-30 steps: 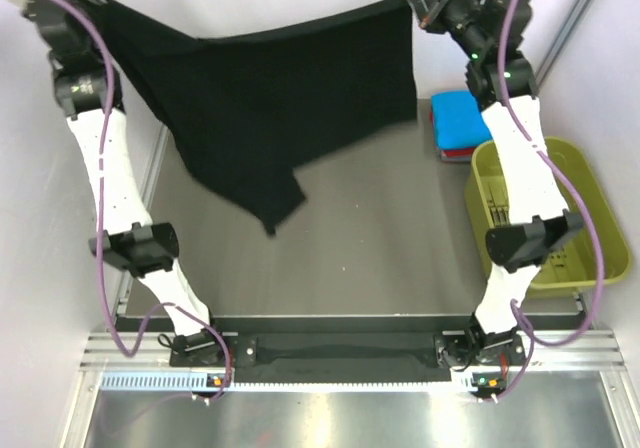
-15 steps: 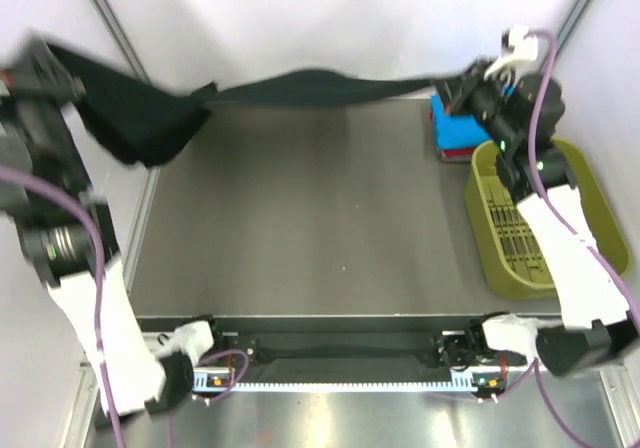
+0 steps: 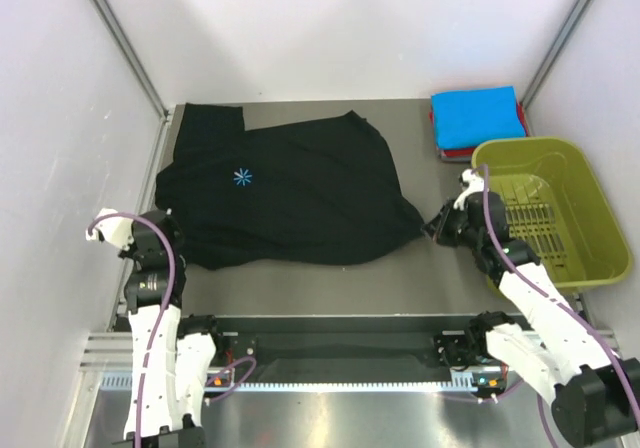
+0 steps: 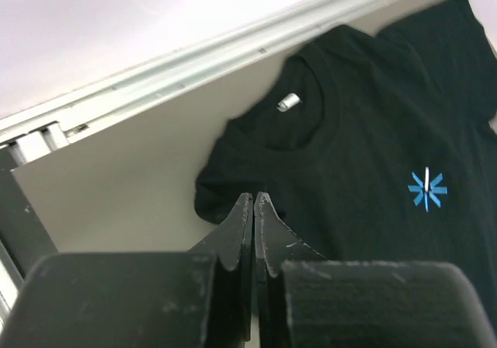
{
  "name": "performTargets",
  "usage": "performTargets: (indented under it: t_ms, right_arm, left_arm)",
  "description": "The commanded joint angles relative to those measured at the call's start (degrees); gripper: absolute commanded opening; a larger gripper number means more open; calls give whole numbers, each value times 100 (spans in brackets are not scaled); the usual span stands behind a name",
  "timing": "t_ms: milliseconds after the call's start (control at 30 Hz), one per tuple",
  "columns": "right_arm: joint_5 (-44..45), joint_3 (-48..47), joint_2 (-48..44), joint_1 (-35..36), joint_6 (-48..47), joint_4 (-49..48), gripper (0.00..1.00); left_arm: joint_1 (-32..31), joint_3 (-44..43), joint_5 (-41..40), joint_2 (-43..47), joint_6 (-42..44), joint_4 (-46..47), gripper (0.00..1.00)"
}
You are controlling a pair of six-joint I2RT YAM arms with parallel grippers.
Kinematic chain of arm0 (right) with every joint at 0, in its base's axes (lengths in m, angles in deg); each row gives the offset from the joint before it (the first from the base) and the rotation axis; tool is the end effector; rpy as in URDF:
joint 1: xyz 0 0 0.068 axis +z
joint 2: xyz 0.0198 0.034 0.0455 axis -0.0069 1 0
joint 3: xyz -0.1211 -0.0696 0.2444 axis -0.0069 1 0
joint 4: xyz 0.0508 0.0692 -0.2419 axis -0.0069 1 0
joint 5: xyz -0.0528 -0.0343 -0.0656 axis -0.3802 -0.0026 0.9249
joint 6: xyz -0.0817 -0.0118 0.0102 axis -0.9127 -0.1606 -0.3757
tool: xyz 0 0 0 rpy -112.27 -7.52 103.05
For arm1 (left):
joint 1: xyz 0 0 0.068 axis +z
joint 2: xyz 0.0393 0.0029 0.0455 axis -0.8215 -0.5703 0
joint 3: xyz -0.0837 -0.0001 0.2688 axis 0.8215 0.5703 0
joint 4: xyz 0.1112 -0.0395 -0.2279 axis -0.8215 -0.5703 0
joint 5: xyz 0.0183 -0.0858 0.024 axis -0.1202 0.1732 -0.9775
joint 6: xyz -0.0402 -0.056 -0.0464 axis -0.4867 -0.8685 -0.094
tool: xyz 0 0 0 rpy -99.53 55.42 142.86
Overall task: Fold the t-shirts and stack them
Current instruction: Flatten the tshirt out, then fold the tshirt
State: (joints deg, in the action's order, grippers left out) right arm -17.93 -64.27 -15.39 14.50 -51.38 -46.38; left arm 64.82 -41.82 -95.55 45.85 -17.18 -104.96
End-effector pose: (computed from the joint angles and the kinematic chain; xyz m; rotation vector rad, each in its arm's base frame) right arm 0.1993 0.0648 0.2475 0.1310 2.1697 0.5932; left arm 0.1352 0.0619 0.2864 -1.1388 1.6549 0.2403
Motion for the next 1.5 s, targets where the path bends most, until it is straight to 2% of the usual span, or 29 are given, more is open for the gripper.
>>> performTargets:
  t_ms: [0,200,400,533,733,867,1067,1133,1167,1300,1467]
  right_arm:
    - [150,331,-114,40,467,-4,0]
    - [633,499,-114,49,792,435,0]
    - [1336,358,-701,145,899,1076,0]
    - [1644,393,-1115,137,934,1630,0]
    - [1153,691,-1511,233,1294,1912,0]
    - [1161,701,-1477,365,1347,1825,0]
    - [1345,288,-661,540,1110,1236,0]
    - [1407,77,-142,584,996,1060,0]
    - [1468,-271,721,619,734,903,0]
    - [1530,-749,1274,620,478,813,0]
    - [1837,-1224,1573,611,328,875,0]
  left_arm:
    - [-27,231,-708,98,-295,364,0]
    - [-27,505,-830,-254,-339,566,0]
    - [-27,206,-1235,-342,-93,619,0]
    - [-27,-40,-1051,-377,135,567,0]
    - [-35,-242,-1077,-290,346,224,0]
    - [-44,-269,-981,-324,338,197,0]
    - [-44,-479,-857,-675,846,373,0]
    - [-44,-541,-936,-772,1075,391,0]
    - [-44,-880,-1084,-1051,1555,130,0]
    - [-44,-1182,-1121,-1177,1542,-268,0]
    - [-62,-1042,-1183,-949,1340,-699,0]
